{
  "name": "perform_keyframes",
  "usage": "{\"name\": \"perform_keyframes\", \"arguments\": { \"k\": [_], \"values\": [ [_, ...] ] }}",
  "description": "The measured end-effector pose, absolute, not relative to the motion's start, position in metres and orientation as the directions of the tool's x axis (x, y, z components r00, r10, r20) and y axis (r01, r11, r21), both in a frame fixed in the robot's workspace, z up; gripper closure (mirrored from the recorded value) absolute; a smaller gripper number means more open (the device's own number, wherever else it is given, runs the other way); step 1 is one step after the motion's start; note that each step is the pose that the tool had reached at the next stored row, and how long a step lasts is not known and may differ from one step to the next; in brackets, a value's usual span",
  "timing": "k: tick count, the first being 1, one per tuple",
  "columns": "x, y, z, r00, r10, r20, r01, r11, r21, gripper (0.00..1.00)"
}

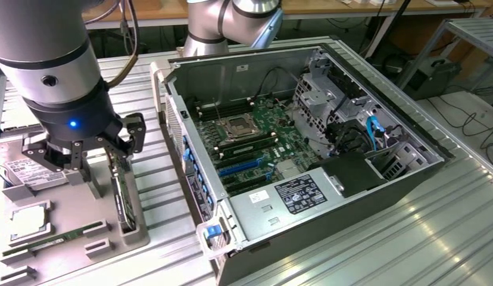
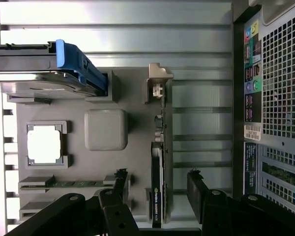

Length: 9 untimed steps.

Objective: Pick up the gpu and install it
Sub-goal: 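Pick up the gpu and move the gpu toward the slot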

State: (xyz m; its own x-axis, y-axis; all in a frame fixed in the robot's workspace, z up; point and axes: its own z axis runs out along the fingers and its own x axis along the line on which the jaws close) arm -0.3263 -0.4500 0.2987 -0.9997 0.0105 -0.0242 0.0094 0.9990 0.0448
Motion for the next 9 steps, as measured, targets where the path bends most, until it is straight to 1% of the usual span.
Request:
{"name": "perform_keyframes", "arguments": {
  "k": [9],
  "values": [
    [-0.3263,-0.4501,0.2900,-1.000,0.010,-0.024,0.009,0.999,0.045,0.40]
  ]
}}
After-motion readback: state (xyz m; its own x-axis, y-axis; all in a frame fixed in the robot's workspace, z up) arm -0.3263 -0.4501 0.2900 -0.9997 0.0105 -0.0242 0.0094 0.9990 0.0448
